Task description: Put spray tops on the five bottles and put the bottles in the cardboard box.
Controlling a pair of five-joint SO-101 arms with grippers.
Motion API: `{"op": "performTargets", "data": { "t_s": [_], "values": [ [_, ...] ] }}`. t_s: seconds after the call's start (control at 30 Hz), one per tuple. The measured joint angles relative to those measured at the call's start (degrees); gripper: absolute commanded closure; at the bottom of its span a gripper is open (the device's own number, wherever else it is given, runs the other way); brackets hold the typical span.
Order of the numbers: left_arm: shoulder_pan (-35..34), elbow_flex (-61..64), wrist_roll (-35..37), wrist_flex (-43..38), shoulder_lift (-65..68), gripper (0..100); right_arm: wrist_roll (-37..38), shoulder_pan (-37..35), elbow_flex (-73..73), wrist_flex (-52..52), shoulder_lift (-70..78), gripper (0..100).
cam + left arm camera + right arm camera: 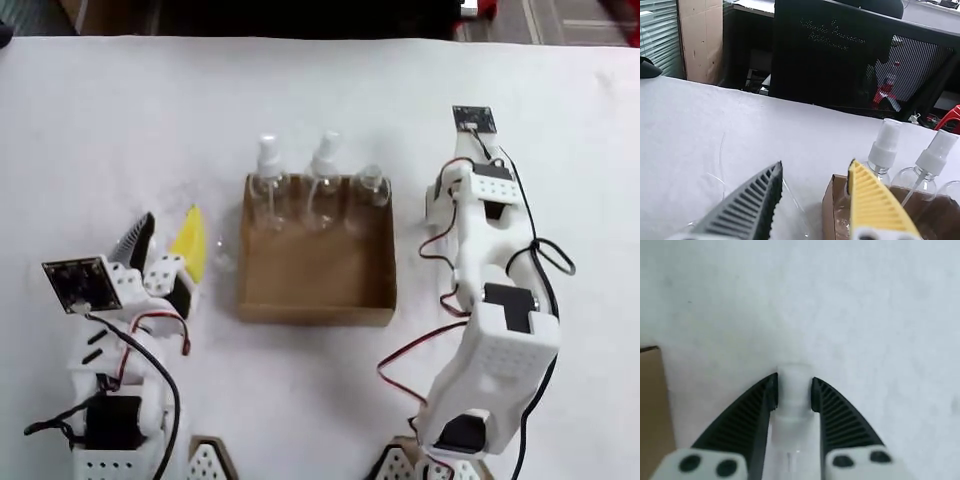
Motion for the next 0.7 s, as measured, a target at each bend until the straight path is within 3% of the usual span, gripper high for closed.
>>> {"op": "performTargets", "data": {
  "t_s": [0.7],
  "values": [
    [0.0, -0.3, 0.0, 1.6, 0.0, 80, -0.2, 0.0, 0.0, 0.0, 0.0, 98.2]
  ]
}}
